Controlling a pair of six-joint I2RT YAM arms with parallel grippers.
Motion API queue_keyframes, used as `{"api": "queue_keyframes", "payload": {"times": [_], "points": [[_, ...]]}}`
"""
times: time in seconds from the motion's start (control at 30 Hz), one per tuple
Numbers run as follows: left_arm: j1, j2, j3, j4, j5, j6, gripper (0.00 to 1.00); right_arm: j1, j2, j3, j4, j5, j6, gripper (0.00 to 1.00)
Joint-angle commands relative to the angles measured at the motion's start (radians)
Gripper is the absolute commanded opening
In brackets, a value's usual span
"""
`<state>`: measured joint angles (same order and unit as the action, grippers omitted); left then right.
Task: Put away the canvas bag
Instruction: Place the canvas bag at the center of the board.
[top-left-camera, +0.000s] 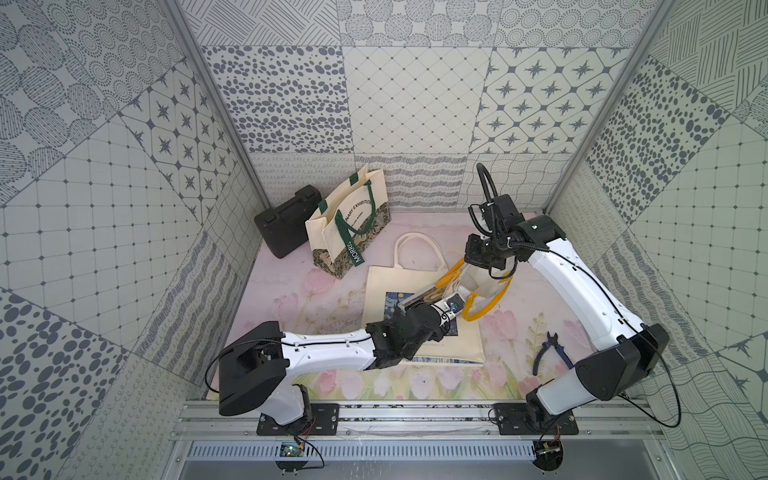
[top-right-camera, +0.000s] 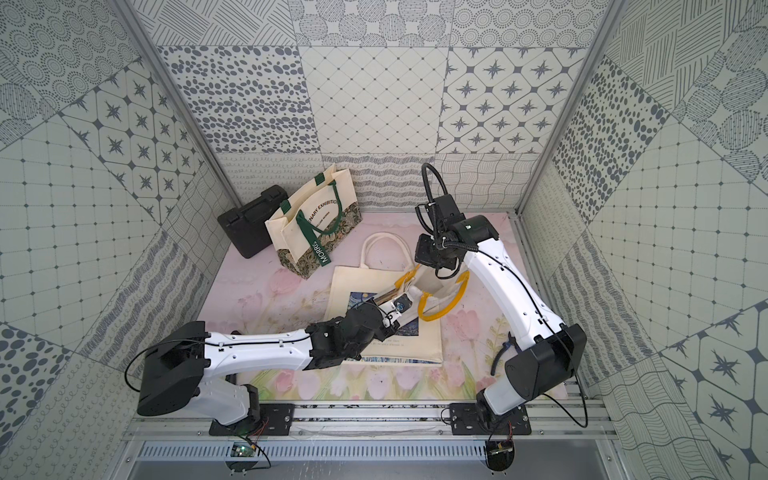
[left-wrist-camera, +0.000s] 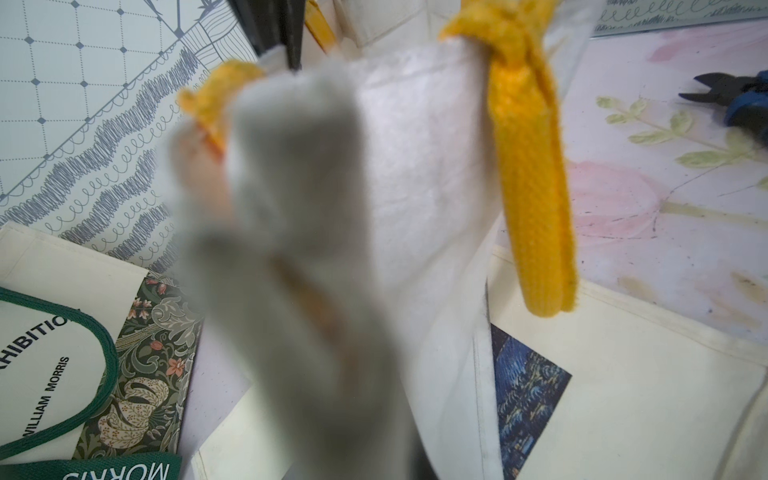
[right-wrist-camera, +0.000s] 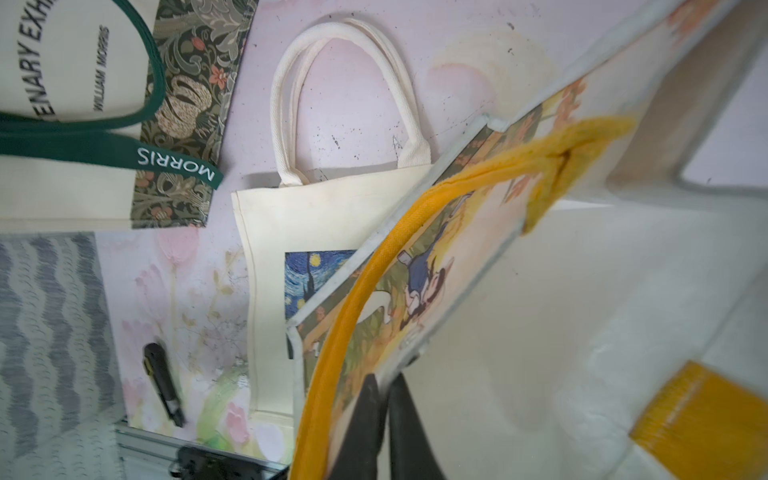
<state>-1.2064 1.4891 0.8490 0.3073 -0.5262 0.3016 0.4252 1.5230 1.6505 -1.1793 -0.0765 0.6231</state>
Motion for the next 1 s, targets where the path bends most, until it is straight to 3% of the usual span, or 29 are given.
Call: {"api": "queue_keyframes", "payload": {"times": [0.0, 0.3, 0.67, 0.83, 0.97], "points": [[0.001, -0.015, -0.010, -0.003, -0.083, 0.016, 0.00, -0.020, -0.054, -0.035, -0.005, -0.011, -0.021, 0.00], [0.060, -0.106, -0.061, -0.017, 0.026, -0.130, 0.00, -0.063, -0.128, -0.096, -0.025, -0.008, -0.045, 0.00], [0.066, -0.109, -0.067, -0.030, 0.061, -0.164, 0.00, -0.063, -0.181, -0.223, 0.004, -0.069, -0.044, 0.00], [0.066, -0.102, -0.068, -0.028, 0.069, -0.162, 0.00, -0.067, -0.184, -0.166, -0.054, -0.089, -0.087, 0.24], [0.066, -0.105, -0.083, -0.013, 0.070, -0.161, 0.00, -0.090, -0.179, -0.136, -0.088, -0.083, -0.126, 0.37]]}}
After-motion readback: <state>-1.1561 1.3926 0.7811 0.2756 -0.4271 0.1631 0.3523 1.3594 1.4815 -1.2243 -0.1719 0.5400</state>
